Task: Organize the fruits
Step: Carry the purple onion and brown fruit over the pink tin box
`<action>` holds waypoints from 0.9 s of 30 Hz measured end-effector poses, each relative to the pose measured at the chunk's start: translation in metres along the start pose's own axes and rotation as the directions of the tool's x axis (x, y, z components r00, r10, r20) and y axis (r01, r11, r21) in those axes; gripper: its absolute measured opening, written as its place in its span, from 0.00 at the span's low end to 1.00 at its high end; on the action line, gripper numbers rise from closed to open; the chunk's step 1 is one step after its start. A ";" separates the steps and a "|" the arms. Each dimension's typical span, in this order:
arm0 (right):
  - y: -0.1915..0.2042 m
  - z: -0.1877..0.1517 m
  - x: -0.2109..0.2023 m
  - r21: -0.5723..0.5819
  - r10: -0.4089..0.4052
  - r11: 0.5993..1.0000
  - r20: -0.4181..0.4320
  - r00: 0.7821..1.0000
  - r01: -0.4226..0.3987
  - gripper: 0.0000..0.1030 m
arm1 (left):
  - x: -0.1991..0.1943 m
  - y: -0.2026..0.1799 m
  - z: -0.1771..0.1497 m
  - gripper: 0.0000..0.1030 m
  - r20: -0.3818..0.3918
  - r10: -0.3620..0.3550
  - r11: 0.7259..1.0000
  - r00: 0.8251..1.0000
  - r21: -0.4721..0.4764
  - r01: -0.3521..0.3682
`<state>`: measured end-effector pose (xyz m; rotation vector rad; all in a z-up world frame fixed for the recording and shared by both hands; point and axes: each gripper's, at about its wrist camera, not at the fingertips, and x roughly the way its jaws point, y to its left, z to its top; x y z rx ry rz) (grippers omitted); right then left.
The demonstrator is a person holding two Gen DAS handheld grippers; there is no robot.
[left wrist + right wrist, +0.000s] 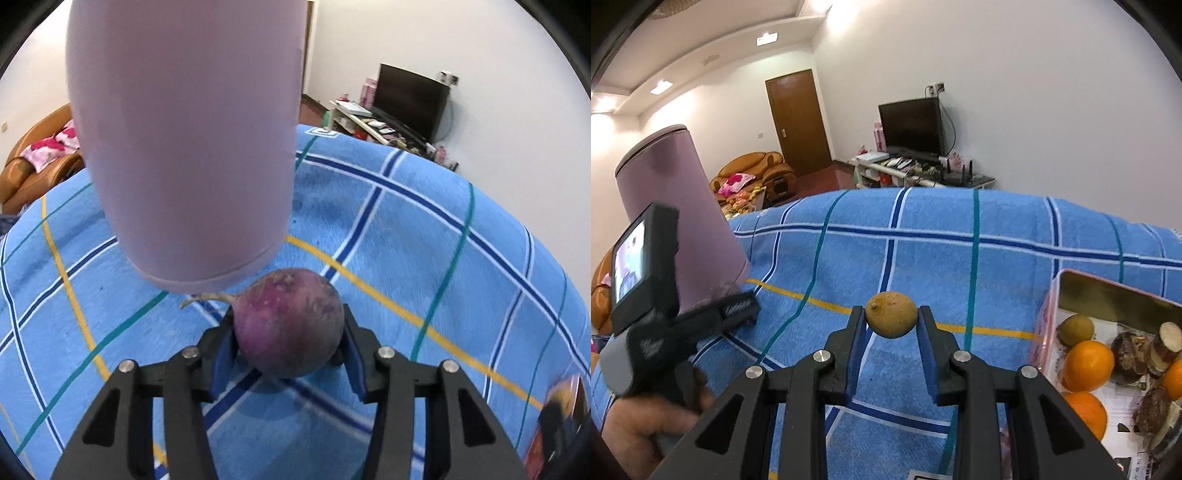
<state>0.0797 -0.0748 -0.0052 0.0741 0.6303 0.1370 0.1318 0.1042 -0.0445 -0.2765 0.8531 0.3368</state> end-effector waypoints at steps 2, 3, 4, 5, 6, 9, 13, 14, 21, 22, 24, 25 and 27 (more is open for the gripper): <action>0.003 0.000 -0.006 -0.016 -0.014 1.000 0.032 0.999 0.014 0.29 | -0.008 0.005 -0.006 0.50 0.005 -0.014 1.000 1.000 0.020 0.014; 0.006 -0.001 -0.010 -0.027 -0.020 0.999 0.053 0.998 0.022 0.29 | -0.013 0.007 -0.010 0.50 0.009 -0.028 0.999 1.000 0.027 0.028; 0.009 -0.001 -0.014 -0.040 -0.027 0.999 0.076 0.997 0.031 0.29 | -0.018 0.010 -0.015 0.50 0.014 -0.038 0.999 0.999 0.034 0.038; 0.011 -0.002 -0.019 -0.054 -0.034 0.998 0.100 0.994 0.039 0.29 | -0.022 0.012 -0.016 0.50 0.018 -0.045 0.998 0.999 0.040 0.044; 0.013 -0.003 -0.022 -0.064 -0.038 0.997 0.115 0.993 0.046 0.29 | -0.027 0.014 -0.020 0.50 0.026 -0.053 0.997 0.998 0.050 0.051; 0.023 -0.005 -0.030 -0.105 -0.055 0.992 0.151 0.987 0.072 0.29 | -0.041 0.016 -0.026 0.50 0.061 -0.063 0.996 0.996 0.072 0.058; 0.031 -0.010 -0.041 -0.132 -0.061 0.988 0.176 0.982 0.085 0.29 | -0.062 0.015 -0.036 0.50 0.139 -0.078 0.991 0.987 0.118 0.062; 0.031 -0.012 -0.043 -0.133 -0.060 0.988 0.177 0.982 0.084 0.29 | -0.066 0.015 -0.038 0.50 0.151 -0.082 0.990 0.985 0.125 0.064; 0.028 -0.019 -0.056 -0.116 -0.071 0.989 0.184 0.980 0.093 0.29 | -0.088 0.013 -0.046 0.50 0.227 -0.107 0.987 0.968 0.142 0.076; 0.028 -0.020 -0.057 -0.116 -0.071 0.989 0.185 0.980 0.094 0.29 | -0.090 0.012 -0.046 0.50 0.235 -0.108 0.987 0.966 0.144 0.075; 0.028 -0.022 -0.060 -0.117 -0.073 0.989 0.186 0.980 0.096 0.29 | -0.092 0.008 -0.046 0.50 0.246 -0.110 0.986 0.963 0.147 0.075; 0.028 -0.023 -0.061 -0.116 -0.073 0.989 0.187 0.980 0.096 0.29 | -0.091 0.007 -0.045 0.50 0.250 -0.110 0.986 0.962 0.147 0.075; 0.027 -0.024 -0.063 -0.115 -0.072 0.989 0.187 0.980 0.095 0.29 | -0.094 0.008 -0.047 0.50 0.256 -0.111 0.986 0.960 0.147 0.075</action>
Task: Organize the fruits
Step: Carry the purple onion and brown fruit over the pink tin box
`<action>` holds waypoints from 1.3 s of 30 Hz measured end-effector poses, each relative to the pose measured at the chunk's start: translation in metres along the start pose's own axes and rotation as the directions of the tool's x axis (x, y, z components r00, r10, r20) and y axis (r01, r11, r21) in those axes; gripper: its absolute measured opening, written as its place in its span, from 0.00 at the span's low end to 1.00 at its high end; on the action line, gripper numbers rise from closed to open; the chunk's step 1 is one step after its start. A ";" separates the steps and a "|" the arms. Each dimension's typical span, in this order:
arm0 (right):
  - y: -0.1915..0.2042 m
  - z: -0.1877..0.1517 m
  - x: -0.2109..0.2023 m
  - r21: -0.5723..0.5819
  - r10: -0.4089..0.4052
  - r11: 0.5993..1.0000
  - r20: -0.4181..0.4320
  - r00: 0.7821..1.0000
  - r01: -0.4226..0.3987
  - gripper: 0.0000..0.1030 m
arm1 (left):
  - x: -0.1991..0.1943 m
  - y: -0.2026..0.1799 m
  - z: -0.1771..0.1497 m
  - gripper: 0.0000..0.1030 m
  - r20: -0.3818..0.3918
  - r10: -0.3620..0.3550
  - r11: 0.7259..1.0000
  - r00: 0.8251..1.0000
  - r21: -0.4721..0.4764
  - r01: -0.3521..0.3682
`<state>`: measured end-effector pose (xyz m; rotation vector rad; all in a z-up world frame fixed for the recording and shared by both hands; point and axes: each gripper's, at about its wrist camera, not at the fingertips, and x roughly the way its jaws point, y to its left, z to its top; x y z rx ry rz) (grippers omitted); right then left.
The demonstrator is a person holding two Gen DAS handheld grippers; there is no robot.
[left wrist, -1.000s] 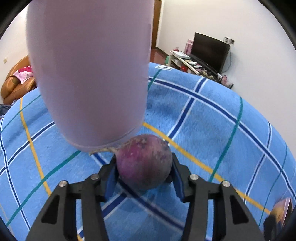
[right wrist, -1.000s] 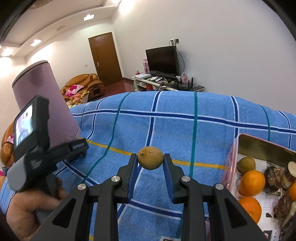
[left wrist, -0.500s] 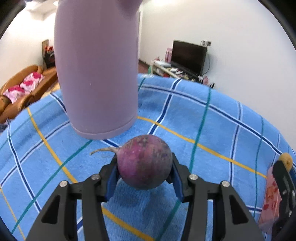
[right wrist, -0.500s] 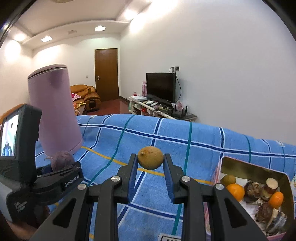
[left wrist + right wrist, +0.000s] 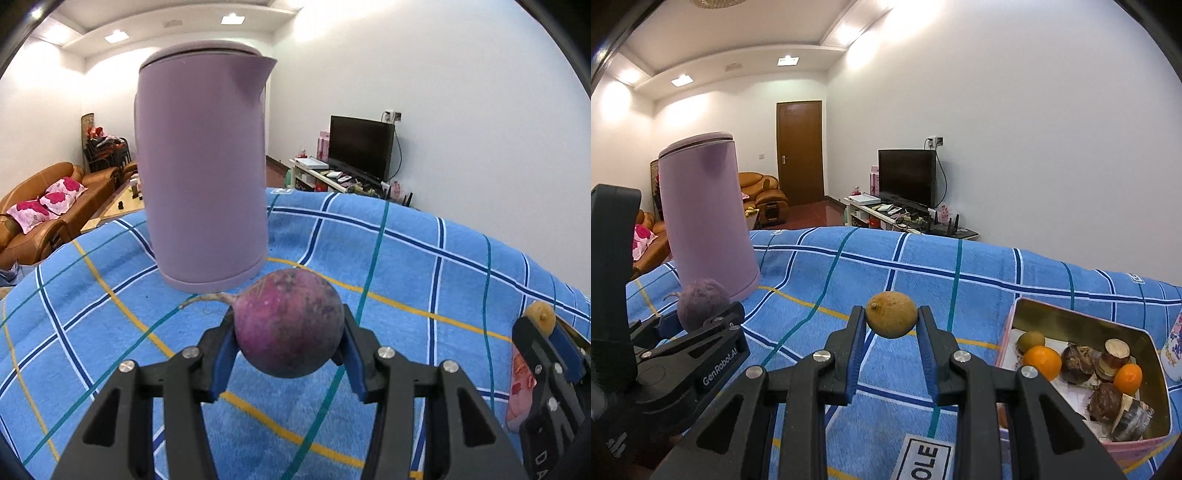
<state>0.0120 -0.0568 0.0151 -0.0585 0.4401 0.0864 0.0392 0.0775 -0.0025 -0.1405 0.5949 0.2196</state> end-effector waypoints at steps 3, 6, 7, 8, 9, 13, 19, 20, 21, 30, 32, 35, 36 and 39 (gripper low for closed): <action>-0.001 -0.002 -0.005 0.000 0.000 1.000 0.003 1.000 0.000 0.29 | -0.002 0.000 -0.002 0.50 0.001 -0.001 1.000 1.000 0.004 0.001; 0.000 -0.004 -0.011 -0.003 0.000 1.000 0.003 1.000 0.000 0.29 | -0.006 -0.003 -0.004 0.50 0.009 -0.002 1.000 1.000 0.017 0.002; 0.000 -0.004 -0.011 -0.004 -0.001 1.000 0.003 1.000 0.001 0.29 | -0.009 -0.004 -0.005 0.50 0.015 -0.003 1.000 1.000 0.024 0.003; 0.000 -0.005 -0.012 -0.005 -0.001 1.000 0.004 1.000 0.001 0.29 | -0.011 -0.005 -0.007 0.50 0.020 -0.004 1.000 1.000 0.030 0.003; 0.000 -0.005 -0.013 -0.006 -0.001 1.000 0.004 1.000 0.001 0.29 | -0.011 -0.006 -0.007 0.50 0.023 -0.005 0.999 1.000 0.035 0.004; -0.003 -0.007 -0.018 -0.007 -0.007 1.000 0.002 1.000 0.007 0.29 | -0.017 -0.012 -0.012 0.50 0.026 -0.014 0.998 1.000 0.055 0.012; -0.011 -0.011 -0.026 -0.001 -0.015 1.000 0.002 1.000 0.015 0.29 | -0.024 -0.018 -0.016 0.50 0.037 -0.020 0.997 0.999 0.076 0.017; -0.013 -0.012 -0.027 0.000 -0.015 1.000 0.002 1.000 0.015 0.29 | -0.026 -0.020 -0.017 0.50 0.039 -0.021 0.997 0.999 0.079 0.018; -0.014 -0.012 -0.029 0.000 -0.016 1.000 0.002 1.000 0.016 0.29 | -0.027 -0.022 -0.017 0.50 0.040 -0.023 0.996 0.999 0.083 0.020; -0.025 -0.017 -0.040 0.001 -0.023 1.000 0.004 1.000 0.023 0.29 | -0.038 -0.035 -0.024 0.50 0.045 -0.047 0.992 0.998 0.116 0.042; -0.027 -0.018 -0.042 0.001 -0.025 1.000 0.003 1.000 0.025 0.29 | -0.040 -0.039 -0.025 0.50 0.044 -0.052 0.991 0.998 0.125 0.046; -0.030 -0.019 -0.042 0.002 -0.028 1.000 0.002 1.000 0.028 0.29 | -0.043 -0.043 -0.027 0.50 0.047 -0.062 0.989 0.997 0.138 0.055; -0.031 -0.019 -0.043 0.003 -0.030 1.000 0.002 1.000 0.030 0.29 | -0.044 -0.044 -0.027 0.50 0.047 -0.065 0.988 0.997 0.140 0.057; -0.037 -0.021 -0.047 0.007 -0.038 0.999 0.002 0.999 0.038 0.29 | -0.046 -0.049 -0.028 0.50 0.043 -0.074 0.987 0.996 0.147 0.067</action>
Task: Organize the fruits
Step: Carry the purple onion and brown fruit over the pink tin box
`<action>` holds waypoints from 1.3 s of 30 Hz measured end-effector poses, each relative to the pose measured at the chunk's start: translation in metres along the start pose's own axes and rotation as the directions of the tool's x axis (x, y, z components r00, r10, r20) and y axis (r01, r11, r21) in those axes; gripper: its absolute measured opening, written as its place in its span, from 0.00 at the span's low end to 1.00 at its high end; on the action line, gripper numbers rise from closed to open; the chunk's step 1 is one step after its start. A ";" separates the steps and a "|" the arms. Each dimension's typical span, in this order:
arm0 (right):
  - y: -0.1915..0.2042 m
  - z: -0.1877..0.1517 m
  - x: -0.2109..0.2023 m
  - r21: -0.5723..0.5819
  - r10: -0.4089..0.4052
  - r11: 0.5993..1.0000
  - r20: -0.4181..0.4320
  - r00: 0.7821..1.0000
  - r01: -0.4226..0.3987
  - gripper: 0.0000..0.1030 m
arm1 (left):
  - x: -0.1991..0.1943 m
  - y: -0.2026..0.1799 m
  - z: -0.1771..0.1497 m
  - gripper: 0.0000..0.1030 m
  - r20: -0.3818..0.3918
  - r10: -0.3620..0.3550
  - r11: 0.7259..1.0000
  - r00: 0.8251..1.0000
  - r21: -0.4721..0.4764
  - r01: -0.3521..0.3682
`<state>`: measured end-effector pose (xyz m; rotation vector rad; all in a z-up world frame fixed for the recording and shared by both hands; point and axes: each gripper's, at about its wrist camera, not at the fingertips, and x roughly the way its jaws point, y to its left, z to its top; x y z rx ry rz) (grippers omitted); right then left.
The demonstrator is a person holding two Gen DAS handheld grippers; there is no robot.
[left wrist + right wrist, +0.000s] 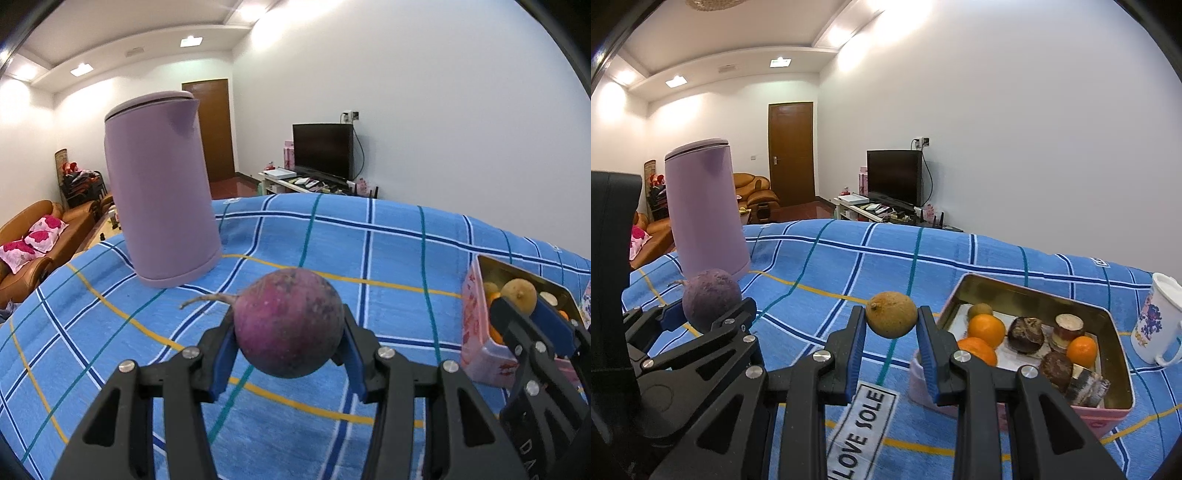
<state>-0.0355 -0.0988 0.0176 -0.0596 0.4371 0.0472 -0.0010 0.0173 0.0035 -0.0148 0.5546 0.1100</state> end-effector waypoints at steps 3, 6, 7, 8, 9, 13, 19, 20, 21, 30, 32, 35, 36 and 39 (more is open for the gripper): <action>-0.005 -0.002 -0.004 0.001 -0.007 1.000 0.002 1.000 0.007 0.29 | -0.002 -0.005 -0.001 0.50 0.002 -0.008 1.000 1.000 0.009 0.008; -0.011 -0.003 -0.008 0.003 -0.013 1.000 0.001 1.000 0.013 0.29 | -0.005 -0.011 -0.002 0.50 0.005 -0.015 1.000 1.000 0.020 0.015; -0.013 -0.004 -0.009 0.003 -0.015 1.000 0.002 1.000 0.015 0.29 | -0.006 -0.012 -0.003 0.50 0.006 -0.018 1.000 1.000 0.023 0.018; -0.014 -0.004 -0.010 0.003 -0.016 1.000 0.002 1.000 0.016 0.29 | -0.007 -0.014 -0.003 0.50 0.006 -0.022 0.999 1.000 0.026 0.022; -0.016 -0.004 -0.010 0.004 -0.018 1.000 0.003 1.000 0.018 0.29 | -0.008 -0.016 -0.004 0.50 0.006 -0.026 0.999 1.000 0.030 0.026; -0.021 -0.005 -0.013 0.004 -0.025 1.000 0.004 1.000 0.025 0.29 | -0.011 -0.022 -0.006 0.50 0.007 -0.034 0.999 0.999 0.041 0.033; -0.028 -0.006 -0.018 0.004 -0.033 0.999 0.005 0.999 0.033 0.29 | -0.013 -0.031 -0.007 0.50 0.006 -0.044 0.997 0.999 0.060 0.044; -0.029 -0.006 -0.019 0.003 -0.035 0.999 0.005 0.999 0.035 0.29 | -0.014 -0.032 -0.007 0.50 0.006 -0.045 0.997 0.999 0.061 0.045; -0.030 -0.007 -0.019 0.003 -0.037 0.999 0.005 0.999 0.037 0.29 | -0.015 -0.034 -0.008 0.50 0.005 -0.046 0.997 0.999 0.062 0.046; -0.045 -0.010 -0.027 0.008 -0.057 0.998 0.004 0.998 0.057 0.29 | -0.020 -0.047 -0.010 0.50 0.003 -0.065 0.995 0.998 0.082 0.065; -0.048 -0.010 -0.028 0.009 -0.061 0.998 0.004 0.998 0.061 0.29 | -0.022 -0.051 -0.010 0.50 0.004 -0.070 0.994 0.998 0.087 0.069; -0.053 -0.012 -0.031 0.011 -0.066 0.998 0.004 0.998 0.066 0.29 | -0.025 -0.057 -0.012 0.50 0.007 -0.078 0.992 0.997 0.097 0.077; -0.055 -0.012 -0.031 0.011 -0.068 0.998 0.004 0.998 0.068 0.29 | -0.026 -0.059 -0.012 0.50 0.007 -0.081 0.992 0.997 0.102 0.080; -0.060 -0.014 -0.034 0.013 -0.074 0.997 0.004 0.997 0.074 0.29 | -0.029 -0.065 -0.013 0.50 0.008 -0.089 0.990 0.996 0.109 0.088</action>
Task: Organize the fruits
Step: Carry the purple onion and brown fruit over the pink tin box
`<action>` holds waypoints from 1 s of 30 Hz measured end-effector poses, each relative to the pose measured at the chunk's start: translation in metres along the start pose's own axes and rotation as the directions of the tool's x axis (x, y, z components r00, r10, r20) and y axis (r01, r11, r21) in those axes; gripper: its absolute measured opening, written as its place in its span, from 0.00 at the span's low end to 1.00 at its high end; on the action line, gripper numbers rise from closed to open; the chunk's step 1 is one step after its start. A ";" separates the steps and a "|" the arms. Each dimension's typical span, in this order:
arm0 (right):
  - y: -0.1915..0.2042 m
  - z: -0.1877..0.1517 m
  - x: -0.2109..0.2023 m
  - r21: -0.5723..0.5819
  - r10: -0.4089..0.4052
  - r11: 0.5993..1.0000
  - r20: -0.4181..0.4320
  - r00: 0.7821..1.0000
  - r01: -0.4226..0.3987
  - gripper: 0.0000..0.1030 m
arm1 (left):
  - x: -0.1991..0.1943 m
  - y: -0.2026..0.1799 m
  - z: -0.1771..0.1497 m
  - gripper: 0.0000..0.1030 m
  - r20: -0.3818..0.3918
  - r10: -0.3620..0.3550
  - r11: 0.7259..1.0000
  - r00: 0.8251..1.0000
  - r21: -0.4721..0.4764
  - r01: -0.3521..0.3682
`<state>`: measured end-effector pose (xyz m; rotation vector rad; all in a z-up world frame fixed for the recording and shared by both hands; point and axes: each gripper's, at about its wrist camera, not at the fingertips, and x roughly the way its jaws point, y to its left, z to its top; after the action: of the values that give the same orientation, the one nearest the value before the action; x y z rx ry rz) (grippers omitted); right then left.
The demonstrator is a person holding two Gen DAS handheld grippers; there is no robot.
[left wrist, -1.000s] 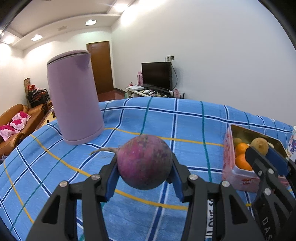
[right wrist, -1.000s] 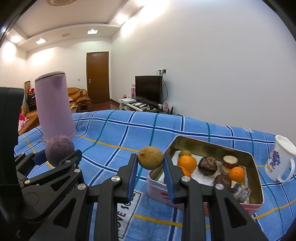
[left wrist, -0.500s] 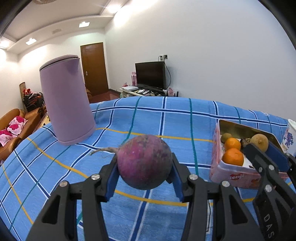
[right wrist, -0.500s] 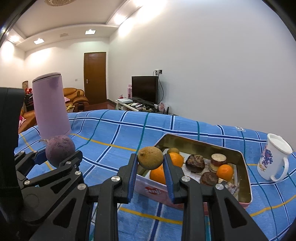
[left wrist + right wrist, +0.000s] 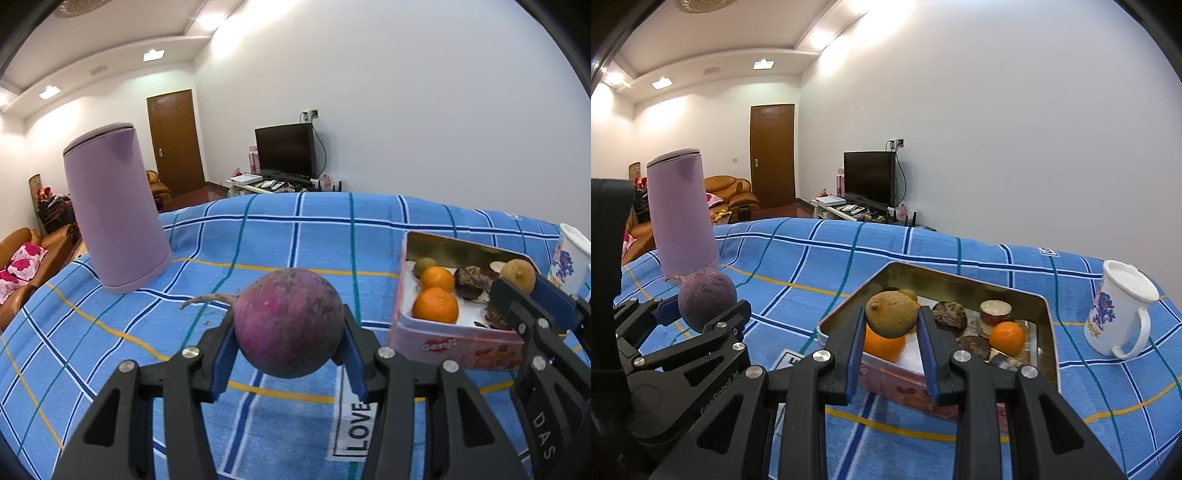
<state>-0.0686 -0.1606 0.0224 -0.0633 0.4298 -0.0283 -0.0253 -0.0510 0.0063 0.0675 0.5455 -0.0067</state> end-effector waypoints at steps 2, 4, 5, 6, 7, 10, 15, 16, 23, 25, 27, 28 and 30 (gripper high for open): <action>-0.004 -0.001 -0.001 0.000 -0.004 1.000 0.000 1.000 0.004 0.29 | -0.002 -0.004 0.000 0.50 0.000 -0.006 1.000 1.000 0.003 0.006; -0.008 -0.002 -0.003 0.001 -0.009 1.000 0.000 1.000 0.009 0.29 | -0.003 -0.009 -0.001 0.50 -0.001 -0.014 1.000 1.000 0.010 0.014; -0.010 -0.003 -0.004 0.002 -0.011 1.000 0.000 1.000 0.011 0.29 | -0.004 -0.011 -0.001 0.50 -0.001 -0.017 1.000 1.000 0.013 0.017; -0.012 -0.003 -0.005 0.003 -0.014 1.000 0.000 1.000 0.014 0.29 | -0.005 -0.013 -0.001 0.50 -0.001 -0.020 1.000 1.000 0.016 0.020; -0.015 -0.003 -0.006 0.004 -0.017 1.000 0.000 1.000 0.017 0.29 | -0.005 -0.015 -0.001 0.50 0.000 -0.023 1.000 1.000 0.020 0.023; -0.022 -0.004 -0.007 0.007 -0.027 1.000 0.000 1.000 0.027 0.29 | -0.007 -0.022 0.000 0.50 0.000 -0.033 0.999 0.999 0.030 0.033; -0.035 -0.005 -0.008 0.019 -0.042 0.999 -0.003 0.999 0.042 0.29 | -0.009 -0.030 0.000 0.50 -0.001 -0.051 0.998 0.999 0.042 0.051; -0.037 -0.005 -0.008 0.020 -0.045 0.999 -0.003 0.999 0.045 0.29 | -0.010 -0.032 0.000 0.50 -0.001 -0.057 0.997 0.998 0.043 0.057; -0.047 -0.006 -0.012 0.020 -0.062 0.998 -0.002 0.998 0.062 0.29 | -0.013 -0.042 0.000 0.50 0.002 -0.083 0.995 0.997 0.054 0.083; -0.049 -0.006 -0.012 0.021 -0.068 0.997 -0.002 0.998 0.068 0.29 | -0.012 -0.045 0.001 0.50 0.002 -0.088 0.995 0.996 0.055 0.088; -0.053 -0.006 -0.013 0.021 -0.075 0.997 -0.001 0.997 0.075 0.29 | -0.013 -0.047 0.001 0.50 0.001 -0.093 0.994 0.996 0.057 0.092; -0.054 -0.006 -0.013 0.021 -0.079 0.997 -0.001 0.997 0.079 0.29 | -0.013 -0.048 0.001 0.50 0.001 -0.095 0.994 0.996 0.058 0.094; -0.059 -0.007 -0.013 0.022 -0.087 0.996 0.000 0.996 0.087 0.29 | -0.013 -0.051 0.001 0.50 0.001 -0.101 0.993 0.995 0.061 0.100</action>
<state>-0.0843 -0.2188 0.0260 -0.0608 0.4260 -0.1186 -0.0372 -0.1020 0.0106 0.0991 0.5438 -0.1215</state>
